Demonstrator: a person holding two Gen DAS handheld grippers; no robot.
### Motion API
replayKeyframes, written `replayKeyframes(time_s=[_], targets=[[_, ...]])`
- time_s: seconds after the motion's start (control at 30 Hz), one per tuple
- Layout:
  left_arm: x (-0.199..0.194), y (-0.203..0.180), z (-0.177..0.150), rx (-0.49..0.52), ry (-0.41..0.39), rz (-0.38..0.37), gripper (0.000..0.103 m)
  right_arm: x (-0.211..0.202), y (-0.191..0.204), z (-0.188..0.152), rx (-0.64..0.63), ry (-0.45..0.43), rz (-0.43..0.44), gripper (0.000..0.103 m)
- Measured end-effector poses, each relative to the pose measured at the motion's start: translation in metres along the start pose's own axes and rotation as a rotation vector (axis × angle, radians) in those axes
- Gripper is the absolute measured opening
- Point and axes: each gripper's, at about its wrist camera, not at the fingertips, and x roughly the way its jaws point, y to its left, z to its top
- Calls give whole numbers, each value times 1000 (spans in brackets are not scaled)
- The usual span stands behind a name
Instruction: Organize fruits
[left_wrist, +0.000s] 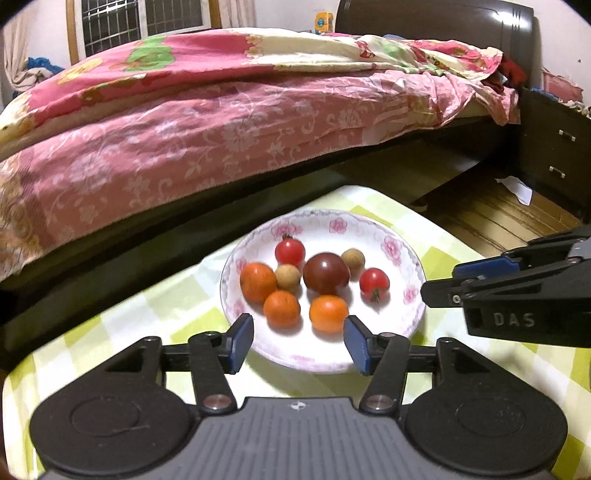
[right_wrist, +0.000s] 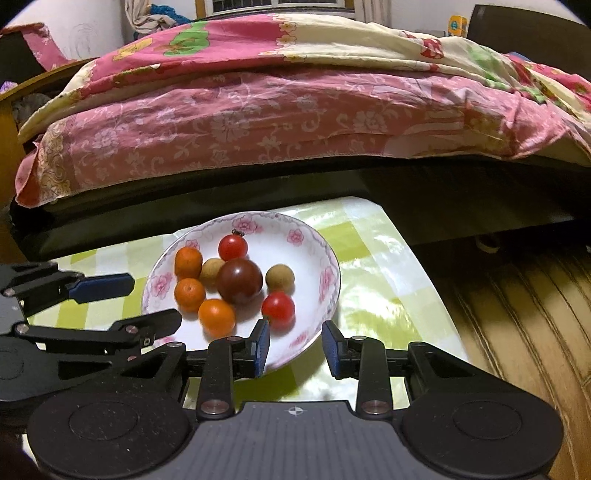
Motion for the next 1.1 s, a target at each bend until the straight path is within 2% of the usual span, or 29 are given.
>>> replayKeyframes(time_s=[0.27, 0.33, 0.73, 1.1], targets=[[-24, -7, -18, -12, -3, 7, 72, -23, 9, -19, 14, 13, 8, 29], [-30, -9, -22, -14, -5, 10, 77, -28, 11, -24, 17, 13, 11, 29], [-57, -18, -36, -36, -22, 34, 89, -54, 19, -45, 40, 9, 9, 32], [-71, -22, -48, -63, -27, 51, 94, -69, 20, -59, 57, 3, -5, 36]])
